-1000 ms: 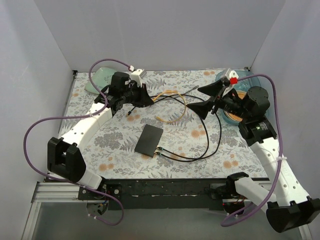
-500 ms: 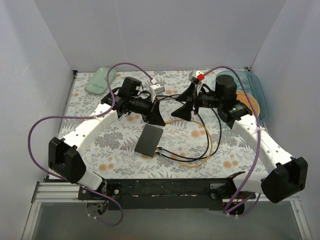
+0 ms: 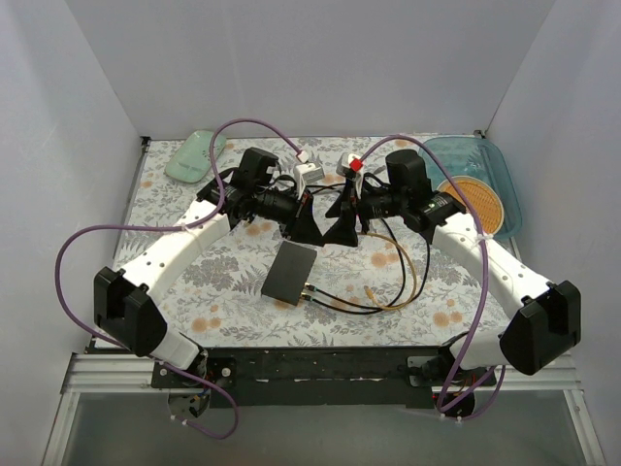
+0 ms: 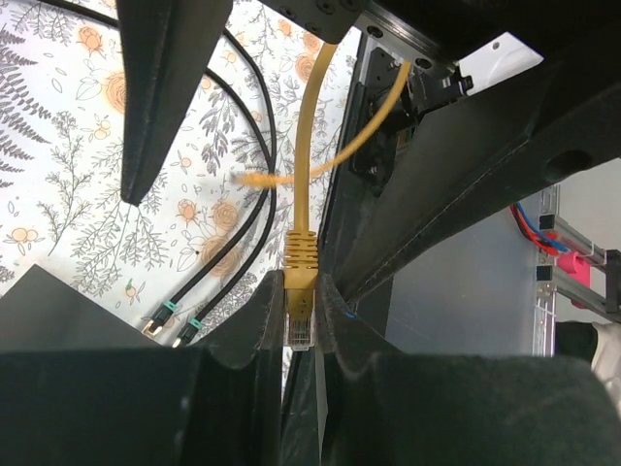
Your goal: Insert the plug into the switch port
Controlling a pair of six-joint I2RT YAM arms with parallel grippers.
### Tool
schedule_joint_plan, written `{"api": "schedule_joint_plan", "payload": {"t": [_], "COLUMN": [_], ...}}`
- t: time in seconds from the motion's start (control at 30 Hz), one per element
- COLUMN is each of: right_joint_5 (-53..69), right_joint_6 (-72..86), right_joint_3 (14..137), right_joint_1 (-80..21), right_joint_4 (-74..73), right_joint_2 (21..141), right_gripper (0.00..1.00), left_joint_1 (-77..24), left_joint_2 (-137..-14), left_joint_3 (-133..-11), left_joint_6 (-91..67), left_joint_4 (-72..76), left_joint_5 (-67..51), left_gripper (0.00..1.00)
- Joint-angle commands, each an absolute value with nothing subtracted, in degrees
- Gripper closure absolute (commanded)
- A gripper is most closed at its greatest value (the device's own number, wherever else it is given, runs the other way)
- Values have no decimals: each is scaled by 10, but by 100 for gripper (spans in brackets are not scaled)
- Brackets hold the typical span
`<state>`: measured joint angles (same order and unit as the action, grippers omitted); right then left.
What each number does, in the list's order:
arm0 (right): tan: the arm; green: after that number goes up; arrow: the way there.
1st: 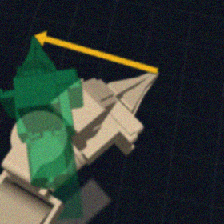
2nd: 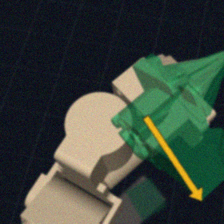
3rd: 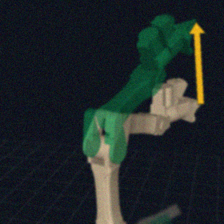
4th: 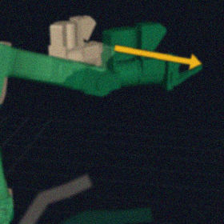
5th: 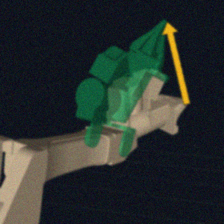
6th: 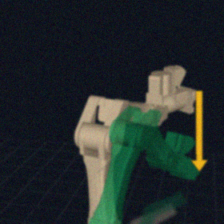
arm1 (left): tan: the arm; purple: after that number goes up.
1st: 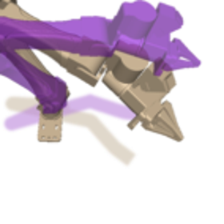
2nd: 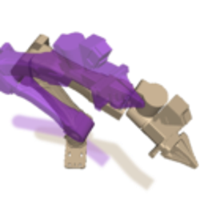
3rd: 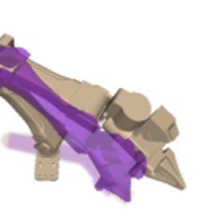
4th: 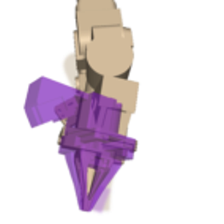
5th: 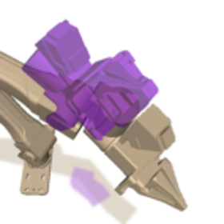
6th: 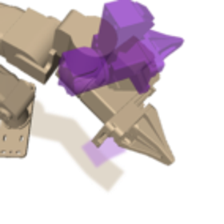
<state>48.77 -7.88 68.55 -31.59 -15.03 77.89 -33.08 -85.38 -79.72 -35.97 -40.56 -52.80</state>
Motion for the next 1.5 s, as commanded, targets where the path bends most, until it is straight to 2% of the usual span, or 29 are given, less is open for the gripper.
{"api": "schedule_joint_plan", "payload": {"t": [0.0,0.27,0.4,0.47,0.53,0.6,0.63,0.67,0.7,0.77,0.8,0.9,0.97,1.33,1.47], "right_joint_5": [477,475,482,483,483,483,483,481,479,473,466,458,454,436,398], "right_joint_6": [-105,-126,-127,-127,-127,-121,-120,-115,-110,-98,-96,-91,-90,-83,-77], "right_joint_3": [681,673,671,670,671,671,671,666,664,651,648,634,629,613,599], "right_joint_1": [-316,-316,-316,-316,-316,-315,-316,-316,-316,-316,-316,-316,-316,-316,-316], "right_joint_4": [-175,-198,-200,-201,-202,-201,-200,-193,-183,-169,-161,-153,-151,-138,-113], "right_joint_2": [775,783,788,792,795,797,796,795,792,780,771,756,751,728,701], "right_gripper": [20,27,36,46,69,97,99,99,99,99,99,99,99,99,99], "left_joint_1": [-332,-332,-332,-332,-332,-332,-332,-332,-332,-332,-332,-324,-305,-285,-285], "left_joint_2": [-825,-820,-819,-817,-813,-810,-809,-804,-802,-790,-788,-791,-797,-807,-791], "left_joint_3": [-816,-815,-817,-817,-815,-811,-809,-806,-799,-791,-782,-782,-785,-758,-739], "left_joint_6": [-351,-342,-341,-340,-342,-344,-345,-349,-364,-388,-406,-446,-468,-497,-502], "left_joint_4": [-422,-426,-427,-425,-422,-418,-415,-410,-397,-376,-354,-340,-338,-287,-263], "left_joint_5": [-529,-508,-502,-502,-497,-490,-486,-476,-468,-396,-366,-277,-279,-428,-439], "left_gripper": [100,100,100,100,100,100,95,84,44,11,2,2,2,2,2]}}
